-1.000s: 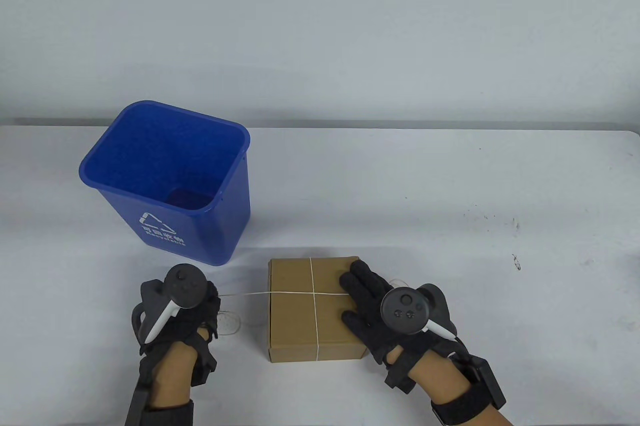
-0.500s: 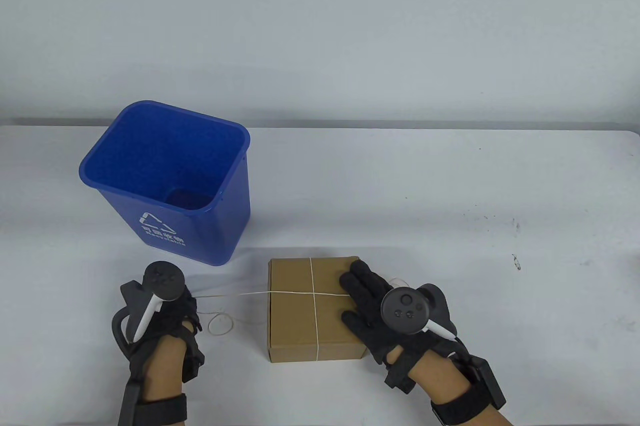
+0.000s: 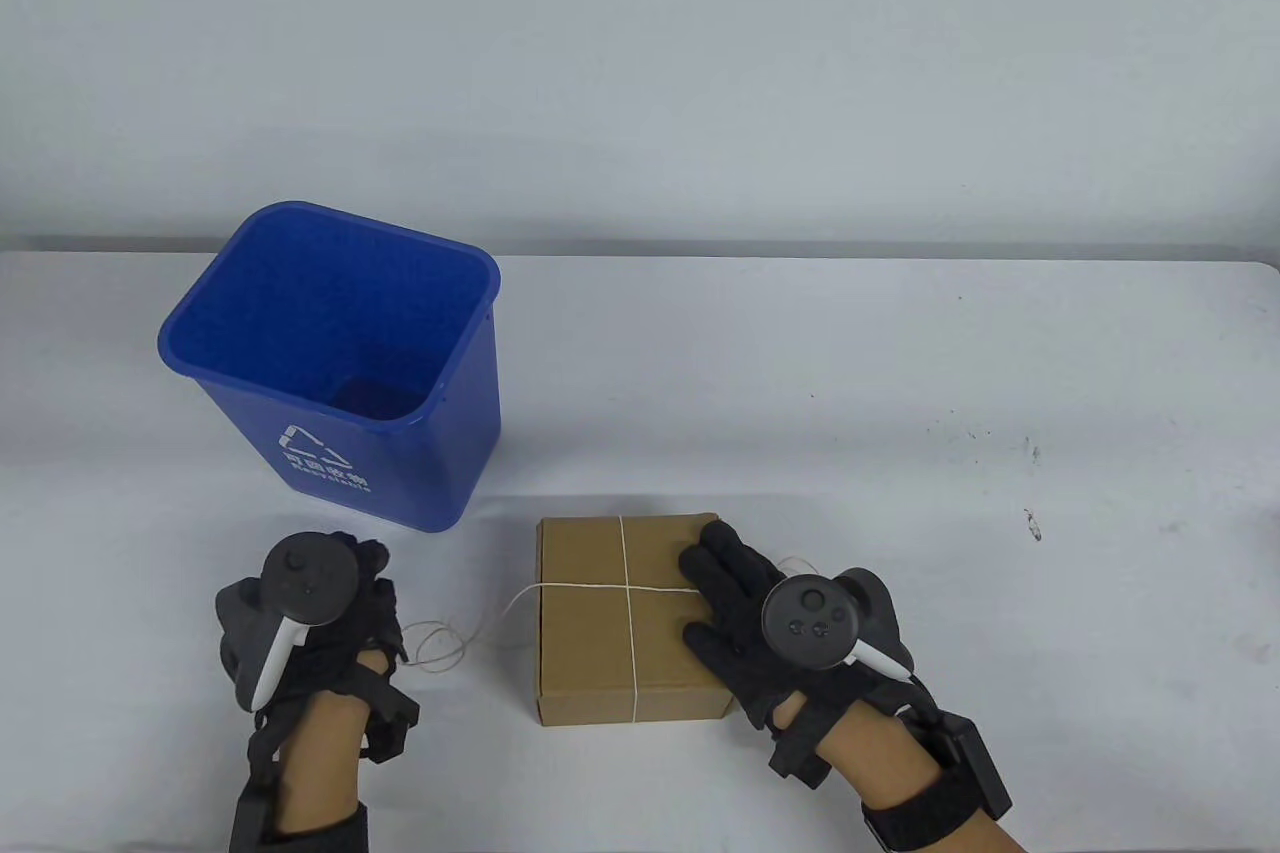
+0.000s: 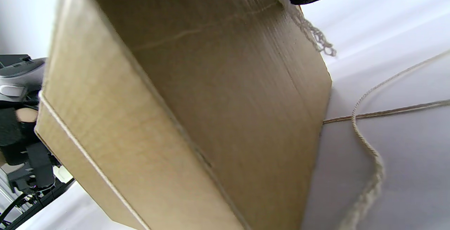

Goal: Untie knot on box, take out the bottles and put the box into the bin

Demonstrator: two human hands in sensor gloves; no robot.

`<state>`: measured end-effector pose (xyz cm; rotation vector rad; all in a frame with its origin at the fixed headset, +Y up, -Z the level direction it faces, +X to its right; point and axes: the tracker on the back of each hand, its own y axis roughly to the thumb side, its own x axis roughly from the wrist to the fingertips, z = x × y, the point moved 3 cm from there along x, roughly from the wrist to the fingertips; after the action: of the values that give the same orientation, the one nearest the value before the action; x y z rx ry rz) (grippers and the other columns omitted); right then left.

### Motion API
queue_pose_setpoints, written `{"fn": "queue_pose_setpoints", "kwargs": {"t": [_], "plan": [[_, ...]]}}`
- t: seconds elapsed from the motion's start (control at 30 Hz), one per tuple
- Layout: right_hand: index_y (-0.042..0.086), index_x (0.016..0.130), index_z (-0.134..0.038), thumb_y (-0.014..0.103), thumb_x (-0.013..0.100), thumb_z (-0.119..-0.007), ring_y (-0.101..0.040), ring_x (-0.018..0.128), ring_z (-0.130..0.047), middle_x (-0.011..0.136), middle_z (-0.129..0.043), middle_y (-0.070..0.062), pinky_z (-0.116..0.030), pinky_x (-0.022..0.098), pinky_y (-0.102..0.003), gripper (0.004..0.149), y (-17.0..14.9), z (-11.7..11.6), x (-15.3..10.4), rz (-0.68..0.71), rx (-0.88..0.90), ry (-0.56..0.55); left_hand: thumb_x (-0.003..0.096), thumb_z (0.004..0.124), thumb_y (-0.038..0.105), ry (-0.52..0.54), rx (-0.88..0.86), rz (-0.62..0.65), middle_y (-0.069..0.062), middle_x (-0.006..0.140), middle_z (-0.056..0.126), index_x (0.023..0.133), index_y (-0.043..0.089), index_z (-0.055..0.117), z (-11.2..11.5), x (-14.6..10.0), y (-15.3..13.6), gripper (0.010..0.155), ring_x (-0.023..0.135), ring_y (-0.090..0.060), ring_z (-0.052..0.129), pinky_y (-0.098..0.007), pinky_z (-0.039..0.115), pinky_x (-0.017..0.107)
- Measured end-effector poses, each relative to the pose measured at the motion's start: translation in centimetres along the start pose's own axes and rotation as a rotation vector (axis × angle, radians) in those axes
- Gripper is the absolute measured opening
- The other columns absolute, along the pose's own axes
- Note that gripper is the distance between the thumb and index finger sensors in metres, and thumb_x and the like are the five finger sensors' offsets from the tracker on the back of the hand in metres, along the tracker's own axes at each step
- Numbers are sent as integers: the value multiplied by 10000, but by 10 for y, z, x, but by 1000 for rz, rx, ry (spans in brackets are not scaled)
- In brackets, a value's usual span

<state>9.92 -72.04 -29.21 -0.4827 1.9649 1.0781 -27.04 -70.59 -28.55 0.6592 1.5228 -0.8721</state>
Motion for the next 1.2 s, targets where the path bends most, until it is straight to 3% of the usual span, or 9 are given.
{"fn": "queue_pose_setpoints", "kwargs": {"t": [0.23,0.43,0.63,0.83,1.2], "plan": [[112,1077,-335,471,516,-576,-610,951,-422,1118,-152,-146,-423,611,-733,708,0,0,0,0,0,0,476,857,299,-43,-44,275,-164,1104,600,1008,87,762,17,-10,46,581,1040,-517,515,-705,483,714],[111,1077,-336,471,517,-575,-608,952,-423,1118,-152,-144,-424,612,-732,708,0,0,0,0,0,0,469,871,315,-70,-19,371,-169,1109,587,1015,94,750,37,-12,64,601,1049,-508,504,-712,471,718],[110,1077,-334,471,516,-576,-611,950,-424,1118,-151,-143,-424,611,-733,709,0,0,0,0,0,0,471,865,293,-45,73,398,-149,1114,564,1003,112,750,50,-13,73,574,1056,-498,486,-710,462,726],[110,1077,-333,471,517,-574,-611,950,-424,1117,-152,-144,-425,611,-732,709,0,0,0,1,9,0,475,854,301,-14,78,403,-139,1093,609,876,124,851,48,-12,73,439,1049,-493,514,-706,478,722],[111,1077,-330,471,516,-572,-613,949,-425,1119,-128,-143,-427,611,-732,709,0,0,0,1,9,0,469,861,298,-14,116,312,-139,1071,644,849,106,873,38,-5,58,426,1039,-504,525,-711,480,714]]}}
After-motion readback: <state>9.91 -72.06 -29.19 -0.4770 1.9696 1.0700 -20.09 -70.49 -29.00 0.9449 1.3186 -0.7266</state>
